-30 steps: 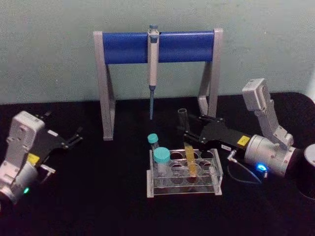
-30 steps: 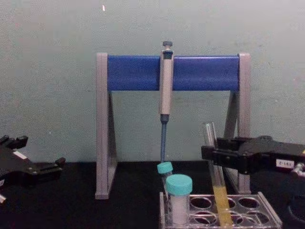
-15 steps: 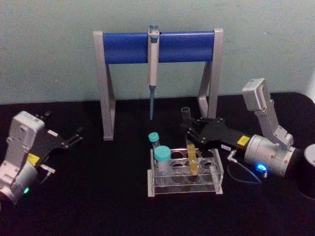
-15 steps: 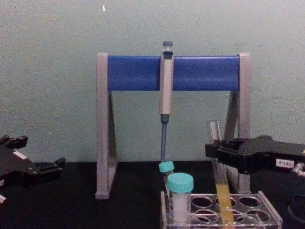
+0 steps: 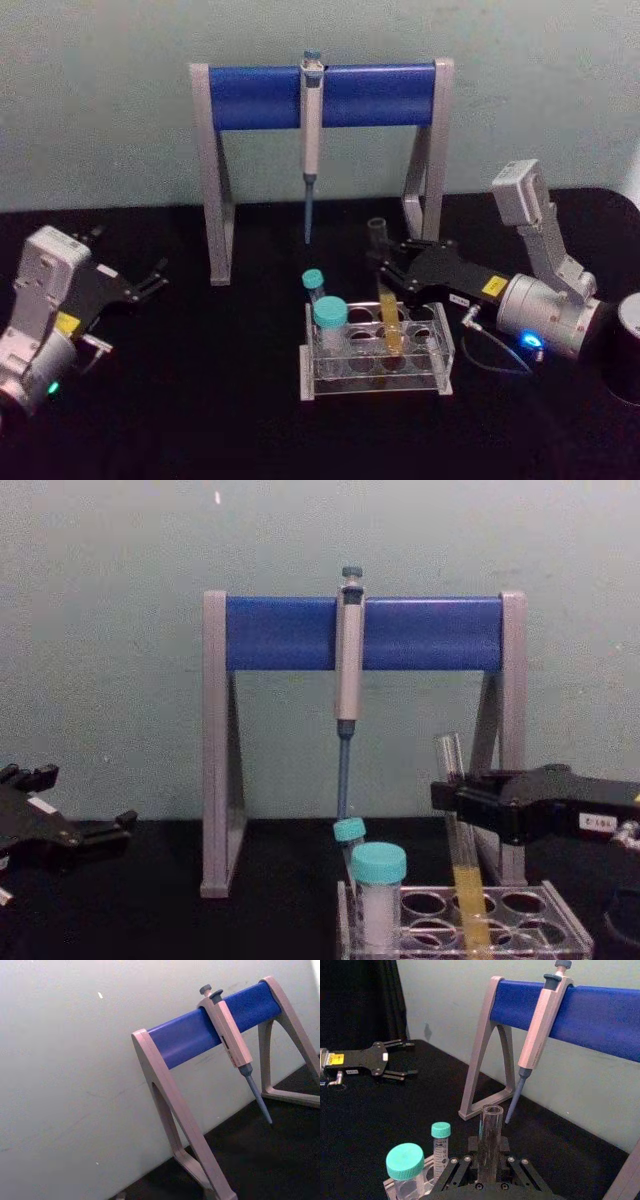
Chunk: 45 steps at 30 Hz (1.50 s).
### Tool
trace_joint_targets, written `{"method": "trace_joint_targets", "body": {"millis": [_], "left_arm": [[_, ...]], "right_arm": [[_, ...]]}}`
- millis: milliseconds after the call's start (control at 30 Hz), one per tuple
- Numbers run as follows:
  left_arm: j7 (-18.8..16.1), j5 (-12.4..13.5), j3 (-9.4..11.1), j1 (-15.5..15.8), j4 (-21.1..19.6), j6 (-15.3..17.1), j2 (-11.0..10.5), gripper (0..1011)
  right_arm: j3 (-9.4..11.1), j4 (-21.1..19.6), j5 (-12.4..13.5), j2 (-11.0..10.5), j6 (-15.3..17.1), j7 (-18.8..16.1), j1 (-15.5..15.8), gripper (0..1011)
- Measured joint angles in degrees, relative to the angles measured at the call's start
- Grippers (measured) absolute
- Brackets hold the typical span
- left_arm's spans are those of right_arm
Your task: Pick up the test tube from the test tube rack, shake it, then place it back into the test tube rack.
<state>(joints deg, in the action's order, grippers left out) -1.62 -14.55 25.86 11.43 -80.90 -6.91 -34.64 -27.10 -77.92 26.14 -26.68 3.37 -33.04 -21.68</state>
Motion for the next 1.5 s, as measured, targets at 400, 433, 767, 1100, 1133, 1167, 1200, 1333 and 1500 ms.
{"method": "trace_joint_targets", "body": {"millis": [400, 433, 767, 1100, 1133, 1167, 1200, 1333, 1500], "left_arm": [[0.0, 0.0, 0.0, 0.0, 0.0, 0.0, 0.0, 1001], [0.0, 0.0, 0.0, 0.0, 0.0, 0.0, 0.0, 1001], [0.0, 0.0, 0.0, 0.0, 0.0, 0.0, 0.0, 1001], [0.0, 0.0, 0.0, 0.0, 0.0, 0.0, 0.0, 1001], [0.0, 0.0, 0.0, 0.0, 0.0, 0.0, 0.0, 1001], [0.0, 0.0, 0.0, 0.0, 0.0, 0.0, 0.0, 1001], [0.0, 0.0, 0.0, 0.0, 0.0, 0.0, 0.0, 1001], [0.0, 0.0, 0.0, 0.0, 0.0, 0.0, 0.0, 1001], [0.0, 0.0, 0.0, 0.0, 0.0, 0.0, 0.0, 1001]], "right_arm": [[1.0, -0.8, 5.1, -0.6, -0.1, -2.7, 0.6, 233], [1.1, -1.3, 5.6, -0.8, -0.1, -2.8, 0.7, 233], [2.7, -3.8, 8.0, -1.8, -1.8, -1.7, 1.4, 233], [5.8, -5.7, 10.6, -1.5, -6.5, -0.2, 2.2, 233], [5.9, -5.7, 10.6, -1.4, -6.7, 0.0, 2.2, 233], [6.0, -5.7, 10.5, -1.3, -6.9, 0.3, 2.2, 233], [6.0, -5.7, 10.4, -1.2, -7.1, 0.5, 2.2, 233], [6.1, -5.0, 9.7, -0.7, -7.8, 1.1, 2.1, 233], [6.1, -4.2, 9.2, -0.2, -8.2, 1.1, 1.7, 233]]}}
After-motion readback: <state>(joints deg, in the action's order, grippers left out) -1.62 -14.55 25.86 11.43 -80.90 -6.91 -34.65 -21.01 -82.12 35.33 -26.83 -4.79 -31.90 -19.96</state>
